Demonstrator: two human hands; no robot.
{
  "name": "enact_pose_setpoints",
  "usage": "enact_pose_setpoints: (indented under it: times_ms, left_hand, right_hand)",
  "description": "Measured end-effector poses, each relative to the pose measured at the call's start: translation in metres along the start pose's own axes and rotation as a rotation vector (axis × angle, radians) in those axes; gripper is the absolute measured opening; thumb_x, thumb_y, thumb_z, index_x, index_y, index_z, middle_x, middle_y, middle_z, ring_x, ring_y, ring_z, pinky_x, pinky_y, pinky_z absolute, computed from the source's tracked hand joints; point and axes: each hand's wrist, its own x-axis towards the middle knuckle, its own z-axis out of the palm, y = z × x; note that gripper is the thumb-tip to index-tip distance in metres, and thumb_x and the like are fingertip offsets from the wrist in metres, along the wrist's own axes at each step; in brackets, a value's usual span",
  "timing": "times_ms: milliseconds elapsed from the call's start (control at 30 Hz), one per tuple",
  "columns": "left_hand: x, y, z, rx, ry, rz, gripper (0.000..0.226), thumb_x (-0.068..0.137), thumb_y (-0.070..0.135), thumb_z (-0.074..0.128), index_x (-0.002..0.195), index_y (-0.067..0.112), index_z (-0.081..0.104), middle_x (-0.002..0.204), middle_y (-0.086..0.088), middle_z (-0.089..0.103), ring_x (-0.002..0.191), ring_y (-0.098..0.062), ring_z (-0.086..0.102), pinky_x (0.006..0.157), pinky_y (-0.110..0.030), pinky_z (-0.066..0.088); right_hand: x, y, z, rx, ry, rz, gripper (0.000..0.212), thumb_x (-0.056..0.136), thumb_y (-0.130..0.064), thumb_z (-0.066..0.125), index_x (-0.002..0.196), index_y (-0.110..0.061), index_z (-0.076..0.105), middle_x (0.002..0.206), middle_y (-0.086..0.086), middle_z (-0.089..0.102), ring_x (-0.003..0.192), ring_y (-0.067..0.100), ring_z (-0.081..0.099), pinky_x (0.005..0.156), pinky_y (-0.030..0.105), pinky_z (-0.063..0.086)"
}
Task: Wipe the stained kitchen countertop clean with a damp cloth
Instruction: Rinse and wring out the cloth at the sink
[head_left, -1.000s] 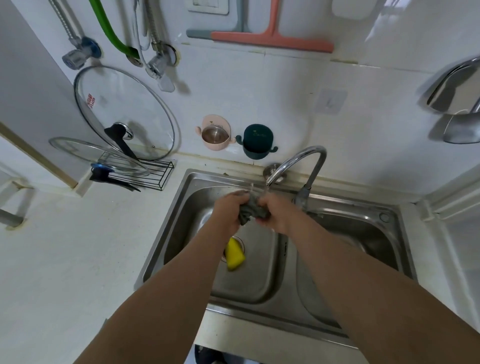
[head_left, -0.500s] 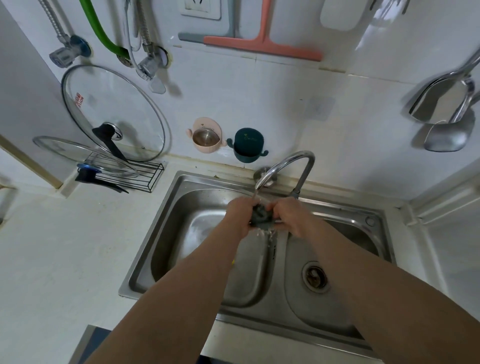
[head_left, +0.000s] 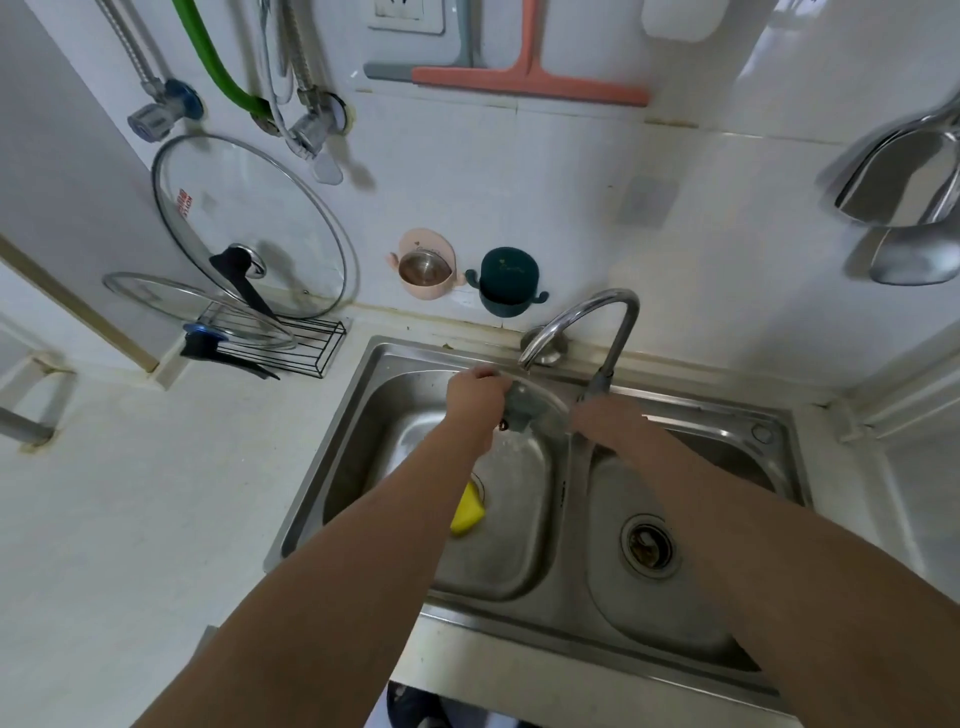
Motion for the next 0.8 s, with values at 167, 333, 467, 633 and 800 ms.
enact_pose_setpoints:
  times_ms: [167,333,467,633,800]
  left_hand:
    - [-0.008,0.002,-0.018,-0.088,-0.032,-0.072,0.034,0.094,0.002,0.066,0.127,-0.004,0.066,0.127,-0.026,0.068,0.117,-0.04,0.067,0.096,-0.049,0.058]
    - [-0.018,0.001,-0.07,0.073,-0.062,-0.057,0.033,0.093,0.015,0.075,0.124,0.007,0.069,0.12,-0.017,0.07,0.109,-0.032,0.067,0.093,-0.047,0.059]
    - [-0.033,-0.005,-0.103,-0.148,-0.381,-0.107,0.044,0.088,0.007,0.051,0.131,0.0,0.061,0.122,-0.022,0.063,0.115,-0.047,0.06,0.103,-0.063,0.05]
    - [-0.031,0.004,-0.113,-0.218,-0.602,-0.013,0.056,0.068,-0.006,0.059,0.124,-0.005,0.062,0.112,-0.028,0.069,0.107,-0.044,0.067,0.099,-0.06,0.055]
    - [-0.026,0.025,-0.116,-0.044,-0.481,-0.003,0.015,0.088,-0.004,0.066,0.097,0.008,0.064,0.067,-0.002,0.067,0.055,-0.01,0.06,0.05,-0.024,0.053]
  right_hand:
    - [-0.023,-0.056,0.03,0.102,0.045,-0.421,0.074,0.081,-0.004,0.07,0.148,-0.021,0.044,0.133,0.0,0.06,0.118,0.021,0.059,0.102,0.043,0.049]
    - [-0.037,-0.086,0.041,0.232,0.109,-0.433,0.042,0.093,-0.005,0.051,0.123,-0.03,0.066,0.106,-0.002,0.068,0.089,0.016,0.063,0.066,0.03,0.049]
    - [-0.058,-0.124,0.042,0.642,-0.023,-0.248,0.058,0.084,0.012,0.049,0.126,-0.023,0.067,0.117,0.01,0.065,0.099,0.026,0.063,0.071,0.03,0.048]
    - [-0.081,-0.161,0.039,0.793,-0.253,-0.173,0.082,0.082,0.018,0.035,0.156,-0.015,0.038,0.14,0.026,0.047,0.131,0.048,0.048,0.101,0.045,0.045]
    - [-0.091,-0.161,0.002,-0.009,0.055,-0.54,0.053,0.087,-0.006,0.063,0.138,-0.017,0.052,0.135,0.013,0.058,0.12,0.028,0.06,0.095,0.039,0.053]
